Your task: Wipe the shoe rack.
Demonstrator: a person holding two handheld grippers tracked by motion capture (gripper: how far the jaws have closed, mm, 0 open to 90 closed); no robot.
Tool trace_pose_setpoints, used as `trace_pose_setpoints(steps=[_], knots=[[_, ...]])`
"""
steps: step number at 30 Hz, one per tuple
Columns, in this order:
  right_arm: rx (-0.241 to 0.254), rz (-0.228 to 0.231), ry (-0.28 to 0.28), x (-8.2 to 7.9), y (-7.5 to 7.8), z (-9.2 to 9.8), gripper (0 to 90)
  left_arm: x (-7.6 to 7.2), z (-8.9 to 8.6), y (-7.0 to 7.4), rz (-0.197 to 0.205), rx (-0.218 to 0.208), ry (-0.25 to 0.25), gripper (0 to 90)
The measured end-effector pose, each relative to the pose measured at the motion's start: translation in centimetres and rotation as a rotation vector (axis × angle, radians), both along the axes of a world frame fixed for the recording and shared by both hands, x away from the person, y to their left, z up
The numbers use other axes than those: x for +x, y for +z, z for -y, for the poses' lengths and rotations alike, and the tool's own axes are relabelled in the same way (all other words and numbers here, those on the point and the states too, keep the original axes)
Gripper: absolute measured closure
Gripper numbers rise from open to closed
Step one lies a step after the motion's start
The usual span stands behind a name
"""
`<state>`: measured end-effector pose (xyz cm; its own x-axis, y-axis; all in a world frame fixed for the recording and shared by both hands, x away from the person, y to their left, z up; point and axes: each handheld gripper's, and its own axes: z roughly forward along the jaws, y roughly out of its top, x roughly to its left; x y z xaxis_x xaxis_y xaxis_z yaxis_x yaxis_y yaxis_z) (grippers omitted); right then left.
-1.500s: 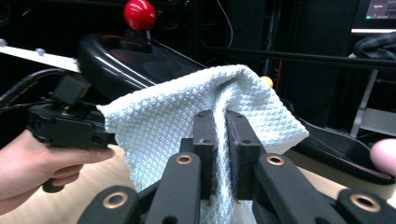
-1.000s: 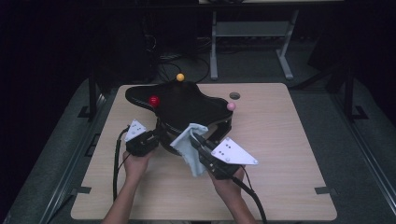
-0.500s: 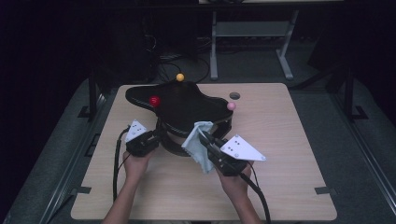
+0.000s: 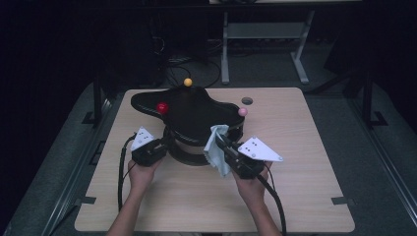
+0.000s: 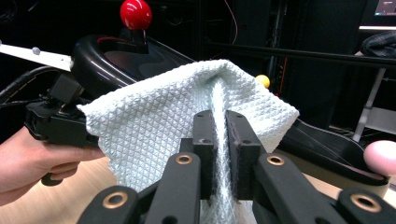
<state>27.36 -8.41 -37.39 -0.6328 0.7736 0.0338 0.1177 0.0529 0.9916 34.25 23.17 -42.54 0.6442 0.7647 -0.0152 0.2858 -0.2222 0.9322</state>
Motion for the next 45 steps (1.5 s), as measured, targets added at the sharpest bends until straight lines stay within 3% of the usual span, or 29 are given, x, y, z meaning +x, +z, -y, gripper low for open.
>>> trace_pose_setpoints(steps=[5,16,21,26,31,40,45], knots=[[0.019,-0.006,0.02,-0.5,-0.1,-0.4,83.2,-0.1,-0.3,0.1,0.002,0.009,-0.001,75.7],[0.003,0.018,0.085,-1.9,-0.2,-2.1,83.3,-0.3,-1.4,0.0,0.003,-0.004,0.016,75.7],[-0.013,0.039,0.137,-3.1,-0.1,-3.5,83.3,-0.5,-2.1,0.0,0.005,-0.001,0.02,75.6],[-0.025,0.055,0.15,-3.6,-0.2,-3.7,83.3,-0.8,-2.1,0.1,0.008,0.014,0.021,75.6],[-0.032,0.045,0.127,-3.2,-0.5,-2.9,83.2,-0.9,-2.1,0.0,0.008,0.012,0.019,75.6],[-0.009,-0.044,0.035,-1.0,-2.6,-0.1,83.2,-0.9,-2.1,0.0,0.01,0.013,0.02,75.6],[-0.009,-0.062,-0.01,-0.2,-3.3,1.3,83.2,-0.9,-2.1,0.0,0.006,0.009,0.026,75.6]])
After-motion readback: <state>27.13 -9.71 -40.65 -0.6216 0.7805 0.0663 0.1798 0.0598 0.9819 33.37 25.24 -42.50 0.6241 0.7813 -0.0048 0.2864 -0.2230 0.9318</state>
